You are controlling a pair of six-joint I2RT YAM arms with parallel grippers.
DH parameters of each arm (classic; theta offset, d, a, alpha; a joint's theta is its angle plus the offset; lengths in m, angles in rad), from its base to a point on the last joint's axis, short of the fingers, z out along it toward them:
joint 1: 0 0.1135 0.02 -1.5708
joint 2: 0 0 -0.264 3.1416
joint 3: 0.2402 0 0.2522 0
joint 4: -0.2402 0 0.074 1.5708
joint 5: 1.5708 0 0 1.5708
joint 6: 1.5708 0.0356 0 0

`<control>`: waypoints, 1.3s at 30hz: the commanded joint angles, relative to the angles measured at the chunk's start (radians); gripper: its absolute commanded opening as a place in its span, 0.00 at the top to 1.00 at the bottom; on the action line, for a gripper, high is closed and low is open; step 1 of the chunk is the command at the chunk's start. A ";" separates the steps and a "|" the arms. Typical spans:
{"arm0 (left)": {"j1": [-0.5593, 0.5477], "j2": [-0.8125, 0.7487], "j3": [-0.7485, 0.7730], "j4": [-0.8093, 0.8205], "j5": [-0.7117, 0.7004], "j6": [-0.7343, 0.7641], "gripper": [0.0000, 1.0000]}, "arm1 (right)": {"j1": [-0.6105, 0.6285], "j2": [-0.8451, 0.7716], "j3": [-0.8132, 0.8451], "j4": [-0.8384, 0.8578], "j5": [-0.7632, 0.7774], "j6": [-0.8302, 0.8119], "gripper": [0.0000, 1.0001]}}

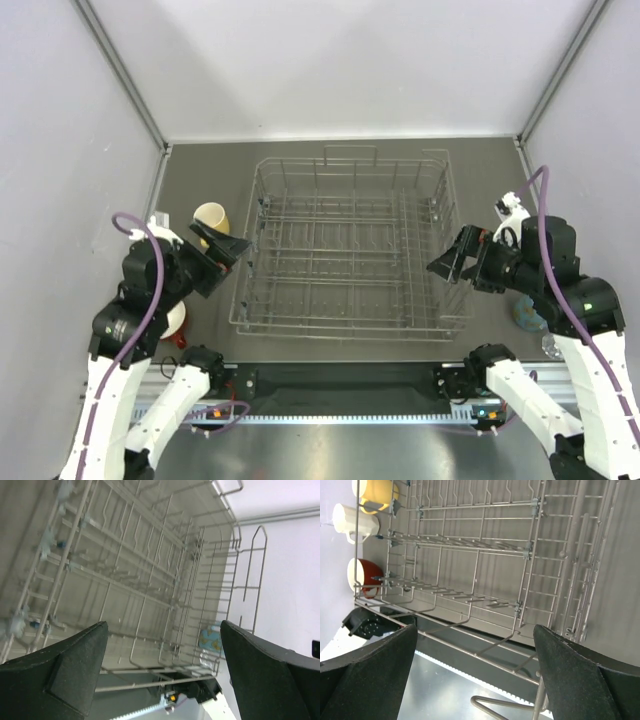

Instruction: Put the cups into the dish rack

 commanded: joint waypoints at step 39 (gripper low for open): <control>0.398 1.224 0.772 -0.101 -0.157 0.246 0.35 | -0.006 0.181 0.198 -0.132 0.085 -0.292 0.00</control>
